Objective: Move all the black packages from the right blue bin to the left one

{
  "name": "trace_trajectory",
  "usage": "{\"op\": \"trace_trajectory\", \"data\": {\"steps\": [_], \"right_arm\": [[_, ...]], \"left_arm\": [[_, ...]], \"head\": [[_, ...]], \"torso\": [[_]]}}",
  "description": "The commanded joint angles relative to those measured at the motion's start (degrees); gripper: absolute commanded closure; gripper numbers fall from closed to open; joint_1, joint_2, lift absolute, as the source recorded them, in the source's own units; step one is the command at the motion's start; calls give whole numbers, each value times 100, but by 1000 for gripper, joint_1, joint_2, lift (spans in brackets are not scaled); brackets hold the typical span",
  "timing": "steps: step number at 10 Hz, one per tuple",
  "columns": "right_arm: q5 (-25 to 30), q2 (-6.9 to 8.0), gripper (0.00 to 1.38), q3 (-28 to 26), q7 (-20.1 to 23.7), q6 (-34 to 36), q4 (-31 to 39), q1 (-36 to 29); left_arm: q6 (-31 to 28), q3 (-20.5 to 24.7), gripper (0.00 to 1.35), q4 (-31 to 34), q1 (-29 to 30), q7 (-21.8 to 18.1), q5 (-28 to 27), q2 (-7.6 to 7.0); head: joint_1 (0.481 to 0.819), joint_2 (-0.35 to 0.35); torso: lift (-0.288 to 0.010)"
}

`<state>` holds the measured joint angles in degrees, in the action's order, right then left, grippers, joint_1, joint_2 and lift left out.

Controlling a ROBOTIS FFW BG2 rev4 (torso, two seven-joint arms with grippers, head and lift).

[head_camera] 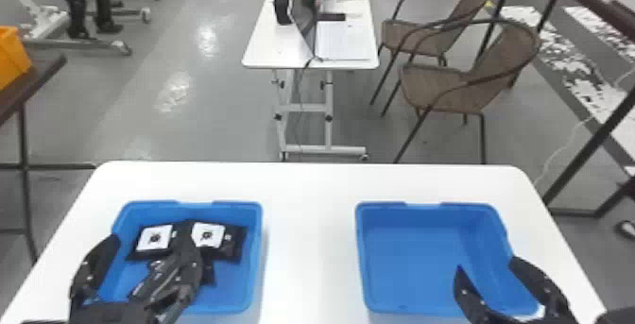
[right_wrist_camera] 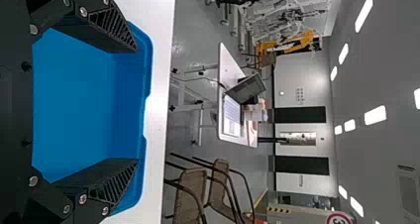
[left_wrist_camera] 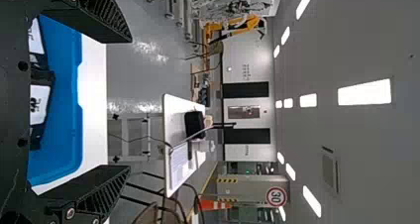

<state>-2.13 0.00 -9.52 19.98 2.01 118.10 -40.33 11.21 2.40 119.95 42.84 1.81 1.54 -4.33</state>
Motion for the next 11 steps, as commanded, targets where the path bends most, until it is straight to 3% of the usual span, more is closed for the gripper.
{"op": "trace_trajectory", "data": {"steps": [1, 2, 3, 5, 11], "right_arm": [[556, 5, 249, 91, 58, -60, 170, 8], [547, 5, 249, 91, 120, -69, 152, 52], [574, 5, 249, 100, 111, -122, 152, 25], [574, 5, 249, 100, 111, -130, 135, 34], [442, 5, 249, 100, 58, -139, 20, 52]], "left_arm": [[-5, 15, 113, -51, -39, -242, -13, -208], [-40, -29, 114, -77, -145, -357, 74, -384], [-31, -73, 114, -68, -110, -260, 110, -437], [12, -29, 116, -68, -92, -260, -5, -208], [-23, -12, 114, -77, -101, -251, -84, -41]], "head": [[695, 17], [695, 24], [695, 23], [695, 21], [695, 23]], "torso": [[-40], [-40], [-40], [-40], [-40]]}}
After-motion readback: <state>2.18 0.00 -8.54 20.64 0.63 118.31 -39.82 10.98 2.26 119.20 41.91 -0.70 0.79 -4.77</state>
